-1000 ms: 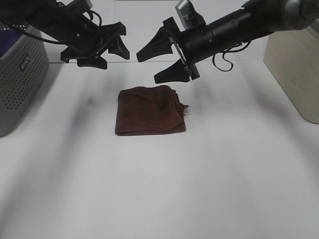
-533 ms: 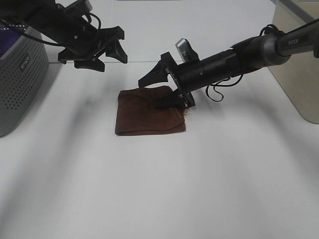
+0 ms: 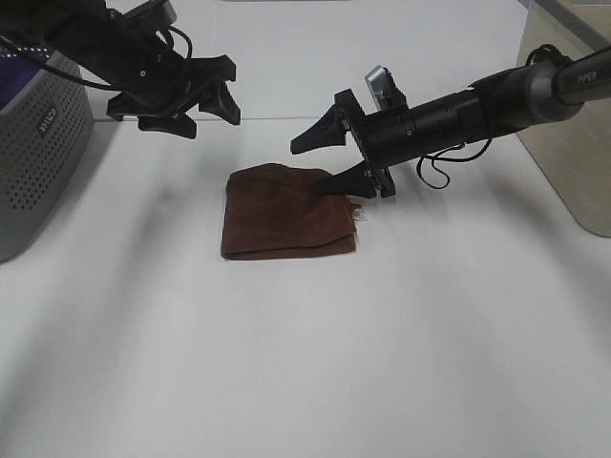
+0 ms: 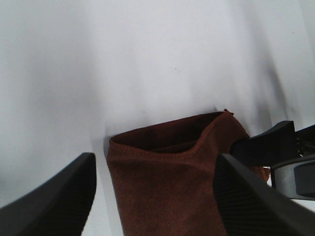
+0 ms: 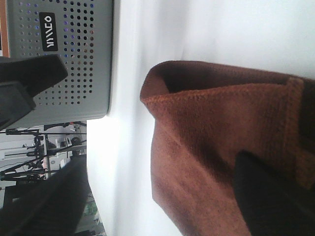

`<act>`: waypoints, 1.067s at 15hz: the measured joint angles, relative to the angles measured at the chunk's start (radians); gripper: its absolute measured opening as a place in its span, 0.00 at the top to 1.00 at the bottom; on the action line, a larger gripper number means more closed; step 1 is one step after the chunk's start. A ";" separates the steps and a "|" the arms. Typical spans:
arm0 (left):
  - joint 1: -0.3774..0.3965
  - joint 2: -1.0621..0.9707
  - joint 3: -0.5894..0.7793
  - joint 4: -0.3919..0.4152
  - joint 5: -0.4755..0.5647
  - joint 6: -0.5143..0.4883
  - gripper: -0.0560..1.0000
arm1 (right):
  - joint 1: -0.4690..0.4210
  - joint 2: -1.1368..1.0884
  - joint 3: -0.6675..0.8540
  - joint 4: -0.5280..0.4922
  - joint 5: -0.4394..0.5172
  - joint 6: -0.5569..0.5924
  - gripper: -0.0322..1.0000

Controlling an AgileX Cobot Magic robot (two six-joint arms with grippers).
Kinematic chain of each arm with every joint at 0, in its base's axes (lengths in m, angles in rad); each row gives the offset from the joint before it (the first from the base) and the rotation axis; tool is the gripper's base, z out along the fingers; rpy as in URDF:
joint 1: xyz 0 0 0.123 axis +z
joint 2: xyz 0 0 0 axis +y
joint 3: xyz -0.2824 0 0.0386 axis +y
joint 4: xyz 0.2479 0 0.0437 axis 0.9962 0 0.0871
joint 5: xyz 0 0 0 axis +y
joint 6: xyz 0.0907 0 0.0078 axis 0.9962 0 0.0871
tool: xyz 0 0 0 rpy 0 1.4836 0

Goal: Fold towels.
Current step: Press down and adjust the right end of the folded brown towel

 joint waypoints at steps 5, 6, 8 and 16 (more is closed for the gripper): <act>0.000 0.000 0.000 0.003 0.000 0.000 0.33 | -0.012 0.000 0.000 -0.001 0.003 0.000 0.23; 0.000 0.000 0.000 0.004 0.000 0.000 0.33 | -0.022 -0.001 0.000 -0.012 0.006 0.000 0.23; 0.000 0.000 0.000 0.020 0.002 0.000 0.33 | -0.039 -0.003 0.000 -0.047 0.026 0.000 0.23; 0.001 -0.043 0.000 0.054 0.131 0.000 0.33 | -0.045 -0.121 0.000 -0.274 0.106 0.029 0.23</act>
